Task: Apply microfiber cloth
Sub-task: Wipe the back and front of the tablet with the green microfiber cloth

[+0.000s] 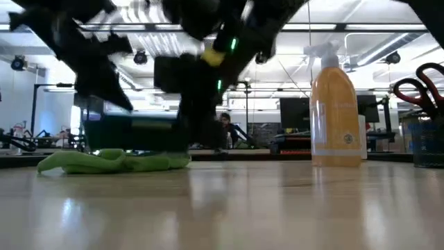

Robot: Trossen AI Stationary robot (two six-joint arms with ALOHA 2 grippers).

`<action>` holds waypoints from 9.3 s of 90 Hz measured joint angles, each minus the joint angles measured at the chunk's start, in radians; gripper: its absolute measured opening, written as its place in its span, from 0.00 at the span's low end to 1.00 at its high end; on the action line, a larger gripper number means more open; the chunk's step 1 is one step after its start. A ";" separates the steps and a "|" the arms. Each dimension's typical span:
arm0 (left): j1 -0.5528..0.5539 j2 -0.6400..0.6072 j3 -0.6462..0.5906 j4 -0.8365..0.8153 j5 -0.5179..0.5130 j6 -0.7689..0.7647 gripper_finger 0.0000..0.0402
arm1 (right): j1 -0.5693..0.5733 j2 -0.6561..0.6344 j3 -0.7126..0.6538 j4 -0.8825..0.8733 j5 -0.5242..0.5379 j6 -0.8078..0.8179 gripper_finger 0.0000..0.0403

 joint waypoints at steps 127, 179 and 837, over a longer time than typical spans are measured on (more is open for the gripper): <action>-0.366 -0.176 0.026 0.096 -0.033 0.053 0.15 | -0.398 0.046 0.075 -0.038 -1.194 1.090 0.24; -0.174 0.052 -0.268 0.231 -0.124 -0.282 0.15 | -0.330 0.006 0.066 -0.162 -0.764 0.664 0.38; -0.377 0.101 -0.400 0.541 0.230 -0.474 0.05 | -0.103 0.177 0.021 0.308 -0.759 0.616 0.32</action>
